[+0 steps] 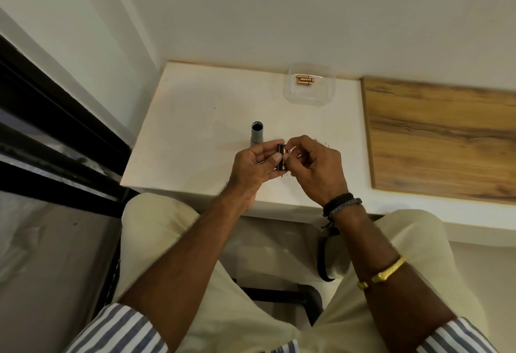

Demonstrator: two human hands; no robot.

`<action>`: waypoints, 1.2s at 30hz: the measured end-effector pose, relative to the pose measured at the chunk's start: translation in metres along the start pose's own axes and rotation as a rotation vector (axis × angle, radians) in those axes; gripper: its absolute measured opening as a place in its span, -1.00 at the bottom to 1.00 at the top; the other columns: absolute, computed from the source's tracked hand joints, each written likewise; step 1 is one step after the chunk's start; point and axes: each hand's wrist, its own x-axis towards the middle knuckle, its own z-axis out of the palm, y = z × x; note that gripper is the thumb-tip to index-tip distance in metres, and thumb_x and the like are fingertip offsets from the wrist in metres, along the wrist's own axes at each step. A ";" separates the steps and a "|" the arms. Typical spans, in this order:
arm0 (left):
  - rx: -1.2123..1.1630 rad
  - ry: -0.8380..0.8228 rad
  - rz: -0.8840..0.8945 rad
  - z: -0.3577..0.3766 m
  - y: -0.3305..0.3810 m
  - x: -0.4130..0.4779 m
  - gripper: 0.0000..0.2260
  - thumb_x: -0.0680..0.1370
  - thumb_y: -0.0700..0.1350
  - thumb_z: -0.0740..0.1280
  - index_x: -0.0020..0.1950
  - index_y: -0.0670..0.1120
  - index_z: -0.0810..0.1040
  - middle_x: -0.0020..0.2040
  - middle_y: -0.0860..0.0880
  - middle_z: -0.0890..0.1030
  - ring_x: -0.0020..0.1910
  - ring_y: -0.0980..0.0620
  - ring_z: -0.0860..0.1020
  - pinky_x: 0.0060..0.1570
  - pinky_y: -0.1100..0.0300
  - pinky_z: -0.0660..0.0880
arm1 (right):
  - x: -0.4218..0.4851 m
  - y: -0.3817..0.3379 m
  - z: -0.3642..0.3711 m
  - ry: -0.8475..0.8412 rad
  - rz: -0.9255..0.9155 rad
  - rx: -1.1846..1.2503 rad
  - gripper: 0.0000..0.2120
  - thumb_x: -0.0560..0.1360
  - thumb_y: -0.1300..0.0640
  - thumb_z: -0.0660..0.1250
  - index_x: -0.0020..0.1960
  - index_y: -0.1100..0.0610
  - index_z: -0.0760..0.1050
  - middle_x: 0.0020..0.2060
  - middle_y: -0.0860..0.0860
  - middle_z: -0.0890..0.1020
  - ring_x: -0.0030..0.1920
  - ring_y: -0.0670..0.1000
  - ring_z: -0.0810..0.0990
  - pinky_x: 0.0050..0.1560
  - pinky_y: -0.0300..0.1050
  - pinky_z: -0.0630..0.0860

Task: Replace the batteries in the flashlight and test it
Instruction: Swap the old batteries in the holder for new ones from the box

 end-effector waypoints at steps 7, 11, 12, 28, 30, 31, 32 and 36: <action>-0.003 0.016 0.009 0.002 -0.002 -0.001 -0.72 0.58 -0.32 0.36 0.30 -0.23 0.57 0.10 -0.08 0.71 0.07 -0.06 0.70 0.01 -0.01 0.66 | 0.004 -0.001 0.000 0.003 0.005 0.004 -0.92 0.46 0.14 0.38 -0.04 0.06 0.59 -0.34 -0.09 0.61 -0.31 -0.06 0.60 -0.19 -0.03 0.64; 0.022 0.008 0.015 0.004 -0.003 -0.002 -0.74 0.59 -0.31 0.36 0.27 -0.22 0.59 0.07 -0.06 0.72 0.06 -0.03 0.71 -0.04 0.05 0.66 | 0.004 0.001 0.001 0.011 -0.016 -0.021 -0.97 0.46 0.17 0.37 -0.10 0.11 0.54 -0.35 -0.09 0.57 -0.33 -0.02 0.55 -0.23 -0.03 0.60; 0.027 0.005 0.014 0.004 -0.004 -0.002 -0.75 0.59 -0.30 0.36 0.27 -0.22 0.59 0.08 -0.08 0.72 0.06 -0.04 0.71 -0.03 0.05 0.66 | 0.003 0.001 0.001 0.013 -0.020 -0.026 -0.95 0.46 0.14 0.35 -0.11 0.11 0.53 -0.35 -0.09 0.55 -0.33 -0.02 0.54 -0.24 -0.05 0.58; 0.033 -0.006 0.020 0.007 -0.009 -0.002 -0.75 0.60 -0.31 0.35 0.28 -0.26 0.57 0.13 -0.20 0.69 0.09 -0.10 0.70 0.02 -0.01 0.65 | 0.005 0.010 0.004 0.043 0.017 0.043 -0.93 0.48 0.10 0.31 -0.18 0.06 0.51 -0.39 -0.12 0.54 -0.33 -0.11 0.49 -0.06 -0.10 0.47; 0.027 -0.006 0.016 0.008 -0.009 -0.002 -0.75 0.60 -0.31 0.35 0.28 -0.26 0.57 0.13 -0.20 0.69 0.09 -0.11 0.70 0.02 -0.01 0.65 | 0.005 0.012 0.003 0.040 0.016 0.051 -0.92 0.47 0.08 0.30 -0.19 0.04 0.50 -0.40 -0.11 0.53 -0.34 -0.12 0.48 -0.05 -0.10 0.47; 0.023 -0.007 0.014 0.008 -0.010 -0.002 -0.75 0.60 -0.32 0.34 0.27 -0.26 0.57 0.12 -0.20 0.69 0.08 -0.11 0.70 0.01 -0.01 0.65 | 0.005 0.012 0.003 0.037 0.016 0.058 -0.92 0.47 0.07 0.29 -0.19 0.03 0.50 -0.40 -0.10 0.53 -0.34 -0.12 0.47 -0.05 -0.10 0.46; 0.018 -0.006 0.011 0.008 -0.010 -0.002 -0.76 0.60 -0.32 0.34 0.27 -0.26 0.58 0.11 -0.20 0.70 0.07 -0.10 0.70 0.00 0.01 0.65 | 0.005 0.012 0.003 0.035 0.016 0.063 -0.91 0.47 0.05 0.29 -0.20 0.02 0.49 -0.40 -0.09 0.53 -0.34 -0.12 0.47 -0.05 -0.10 0.46; -0.009 -0.002 -0.001 0.010 -0.010 -0.003 -0.76 0.60 -0.32 0.34 0.26 -0.27 0.58 0.10 -0.19 0.70 0.05 -0.08 0.71 -0.05 0.06 0.65 | 0.005 0.014 0.002 0.032 0.014 0.070 -0.88 0.45 0.03 0.26 -0.21 0.05 0.49 -0.40 -0.09 0.53 -0.34 -0.11 0.47 -0.08 -0.15 0.43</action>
